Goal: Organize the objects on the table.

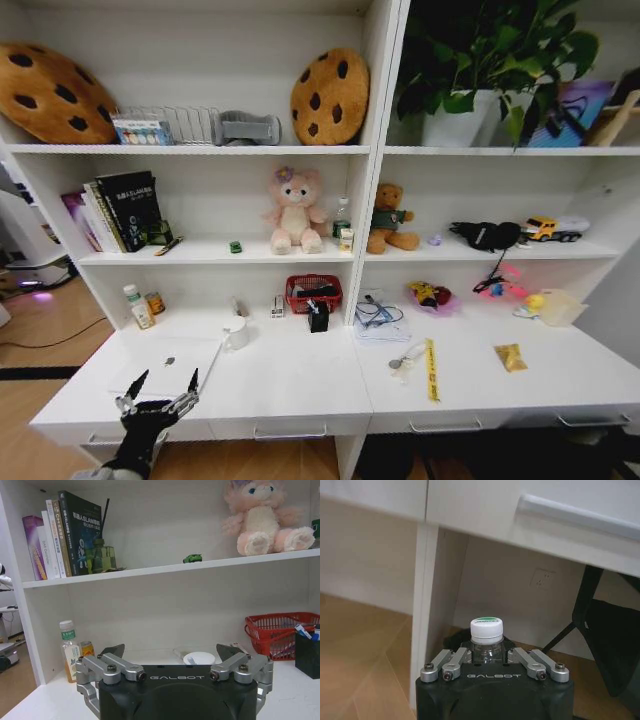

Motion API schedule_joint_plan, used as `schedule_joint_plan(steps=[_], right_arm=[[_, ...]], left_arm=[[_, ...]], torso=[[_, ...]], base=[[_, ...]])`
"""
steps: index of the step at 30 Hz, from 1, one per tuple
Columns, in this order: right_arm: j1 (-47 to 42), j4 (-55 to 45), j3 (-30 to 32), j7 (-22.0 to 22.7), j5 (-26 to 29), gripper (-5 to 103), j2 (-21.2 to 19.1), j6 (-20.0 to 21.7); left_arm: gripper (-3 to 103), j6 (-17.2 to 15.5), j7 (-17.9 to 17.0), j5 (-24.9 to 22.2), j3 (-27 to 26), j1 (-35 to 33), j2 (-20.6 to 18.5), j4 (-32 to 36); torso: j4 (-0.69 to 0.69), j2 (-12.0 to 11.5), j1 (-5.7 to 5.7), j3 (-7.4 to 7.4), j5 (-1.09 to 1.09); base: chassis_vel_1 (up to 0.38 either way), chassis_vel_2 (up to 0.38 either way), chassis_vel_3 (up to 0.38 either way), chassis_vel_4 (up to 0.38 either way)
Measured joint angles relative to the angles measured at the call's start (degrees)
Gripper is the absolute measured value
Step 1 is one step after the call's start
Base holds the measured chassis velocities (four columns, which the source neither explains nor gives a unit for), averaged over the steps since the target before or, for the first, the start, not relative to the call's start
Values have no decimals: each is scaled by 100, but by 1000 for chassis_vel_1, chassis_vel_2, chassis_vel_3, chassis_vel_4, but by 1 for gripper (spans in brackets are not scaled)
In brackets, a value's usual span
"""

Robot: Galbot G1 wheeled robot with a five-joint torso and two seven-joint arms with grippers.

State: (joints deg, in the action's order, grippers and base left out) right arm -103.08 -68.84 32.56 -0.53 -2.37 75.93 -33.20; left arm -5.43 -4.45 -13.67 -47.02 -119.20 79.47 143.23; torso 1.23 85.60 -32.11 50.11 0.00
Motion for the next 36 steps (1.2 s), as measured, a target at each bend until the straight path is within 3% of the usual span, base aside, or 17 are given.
schedule_joint_plan(steps=[6,11,19,36], right_arm=[[617,676,35,-75,-144,26,-12,-184],[1114,1198,25,-279,129,26,-110,-6],[1773,1825,-10,-475,89,26,-146,18],[2615,2736,-42,-551,-81,26,-115,-36]], left_arm=[[100,0,0,0,0,1,0,0],[100,0,0,0,1,0,0,0],[100,0,0,0,0,0,0,0],[100,0,0,0,0,0,0,1]], torso=[[0,-1,0,0,0],[1,-1,0,0,0],[-2,-1,0,0,0],[1,-1,0,0,0]], base=[[0,0,0,0],[0,0,0,0],[0,0,0,0],[0,0,0,0]])
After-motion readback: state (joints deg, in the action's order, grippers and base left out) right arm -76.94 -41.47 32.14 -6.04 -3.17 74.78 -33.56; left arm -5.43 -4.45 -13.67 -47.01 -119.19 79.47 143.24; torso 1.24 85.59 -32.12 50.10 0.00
